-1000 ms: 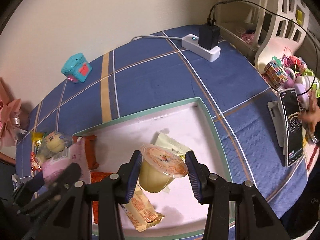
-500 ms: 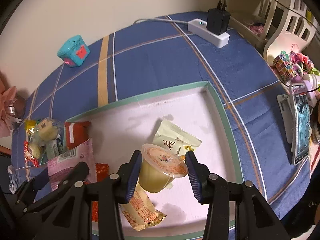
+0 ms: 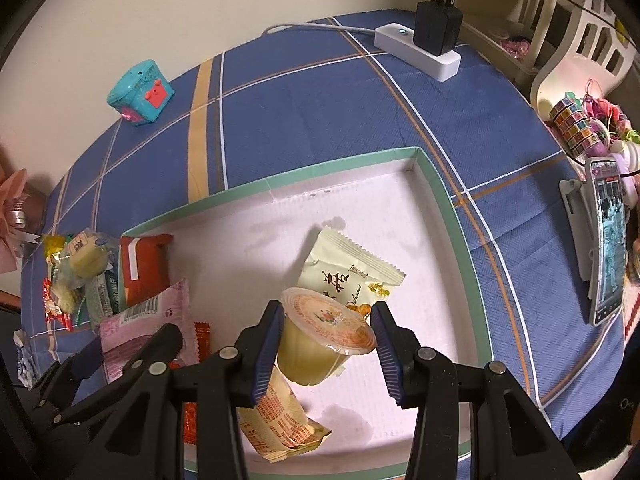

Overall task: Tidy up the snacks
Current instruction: 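Carry the pink packet and pudding cup into the white tray and open both tools, then withdraw both tools from the tray back over the snack pile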

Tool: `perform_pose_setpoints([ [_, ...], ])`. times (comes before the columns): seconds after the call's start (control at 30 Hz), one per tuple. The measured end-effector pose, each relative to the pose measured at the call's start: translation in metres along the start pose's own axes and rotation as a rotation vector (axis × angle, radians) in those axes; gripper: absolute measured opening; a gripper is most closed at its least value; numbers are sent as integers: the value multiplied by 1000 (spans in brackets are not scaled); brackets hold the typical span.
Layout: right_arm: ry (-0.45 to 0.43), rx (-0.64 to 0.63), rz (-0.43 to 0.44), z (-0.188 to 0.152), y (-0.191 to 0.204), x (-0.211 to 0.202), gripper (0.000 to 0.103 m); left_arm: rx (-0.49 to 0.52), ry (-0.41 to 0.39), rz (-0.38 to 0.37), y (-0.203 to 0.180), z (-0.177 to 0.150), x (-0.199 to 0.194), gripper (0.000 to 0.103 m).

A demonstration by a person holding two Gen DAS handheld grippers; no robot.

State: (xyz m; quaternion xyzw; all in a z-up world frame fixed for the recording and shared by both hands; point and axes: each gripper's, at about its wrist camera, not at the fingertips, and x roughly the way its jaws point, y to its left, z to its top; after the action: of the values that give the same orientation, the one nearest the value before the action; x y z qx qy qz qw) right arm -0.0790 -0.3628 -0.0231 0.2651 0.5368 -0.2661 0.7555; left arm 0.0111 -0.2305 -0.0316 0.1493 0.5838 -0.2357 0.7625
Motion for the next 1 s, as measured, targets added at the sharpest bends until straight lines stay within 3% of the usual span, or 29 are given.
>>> perform_pose_setpoints([
  [0.57,-10,4,18,0,3,-5,49,-34,-19,-24,12,3,-12,80],
  [0.93,3,-9,13,-1,10,-3,49,-96,-38,7,38,5,-17,82],
  [1.0,0,-13,24,-2,13,-2,60,-109,-52,38,44,5,-18,91],
])
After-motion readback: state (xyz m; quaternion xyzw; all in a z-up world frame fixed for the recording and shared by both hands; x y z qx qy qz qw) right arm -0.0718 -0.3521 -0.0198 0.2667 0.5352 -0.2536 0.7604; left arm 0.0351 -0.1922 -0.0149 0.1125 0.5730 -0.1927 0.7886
